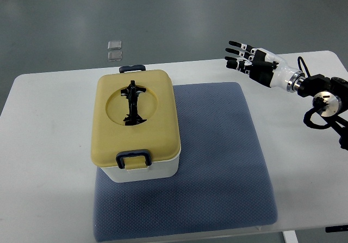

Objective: Open white storage box with right hand
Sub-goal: 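Swing the right hand over the yellow lid toward its black handle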

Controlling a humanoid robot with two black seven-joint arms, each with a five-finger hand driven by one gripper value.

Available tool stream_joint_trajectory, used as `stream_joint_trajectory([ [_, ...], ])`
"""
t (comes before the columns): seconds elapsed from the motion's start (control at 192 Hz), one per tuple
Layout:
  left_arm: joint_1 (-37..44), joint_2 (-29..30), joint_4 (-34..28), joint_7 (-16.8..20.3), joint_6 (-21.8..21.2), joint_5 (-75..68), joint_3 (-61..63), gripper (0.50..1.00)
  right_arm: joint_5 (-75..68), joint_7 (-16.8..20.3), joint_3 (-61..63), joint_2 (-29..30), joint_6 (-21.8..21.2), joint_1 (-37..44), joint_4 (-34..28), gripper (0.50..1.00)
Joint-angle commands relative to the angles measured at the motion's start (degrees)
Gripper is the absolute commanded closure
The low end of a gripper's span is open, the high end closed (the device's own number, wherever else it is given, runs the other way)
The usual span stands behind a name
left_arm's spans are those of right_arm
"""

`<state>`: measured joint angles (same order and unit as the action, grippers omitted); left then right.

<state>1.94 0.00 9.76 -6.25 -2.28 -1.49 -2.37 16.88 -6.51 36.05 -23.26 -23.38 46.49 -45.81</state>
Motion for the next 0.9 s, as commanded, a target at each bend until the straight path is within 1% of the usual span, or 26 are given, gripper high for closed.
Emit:
stream_joint_trajectory([
  [0.0,0.0,0.0,0.0,0.01,0.0,0.0,0.0,0.5,9.74,-1.92,-0.19,-1.79,0.36,2.55,-3.32,0.562],
  [0.146,0.0,0.0,0.0,0.01,0.0,0.0,0.0,0.5,24.77,-6.32,-0.45,-4.34,0.27,7.38,-8.24,0.562],
  [0.255,0.08,0.0,0.0,0.01,0.0,0.0,0.0,0.5,33.03,-8.16,-1.15,-6.71,0.09,11.07,-12.28,0.562],
  [0.37,0.0,0.0,0.0,0.01,0.0,0.0,0.0,0.5,39.99,-9.83,-1.59,-8.38,-0.35,13.27,-16.86,0.562],
  [0.557,0.08,0.0,0.0,0.01,0.0,0.0,0.0,0.5,54.48,-15.1,-11.69,-8.65,-0.7,20.39,-24.86,0.564],
  [0.667,0.0,0.0,0.0,0.01,0.0,0.0,0.0,0.5,58.88,-16.07,-16.79,-8.03,-0.17,24.96,-25.74,0.564],
  [0.76,0.0,0.0,0.0,0.01,0.0,0.0,0.0,0.5,59.41,-16.87,-19.26,-7.5,0.09,29.36,-25.74,0.564],
  [0.896,0.0,0.0,0.0,0.01,0.0,0.0,0.0,0.5,60.73,-17.13,-24.7,-3.9,2.47,37.17,-25.65,0.564],
])
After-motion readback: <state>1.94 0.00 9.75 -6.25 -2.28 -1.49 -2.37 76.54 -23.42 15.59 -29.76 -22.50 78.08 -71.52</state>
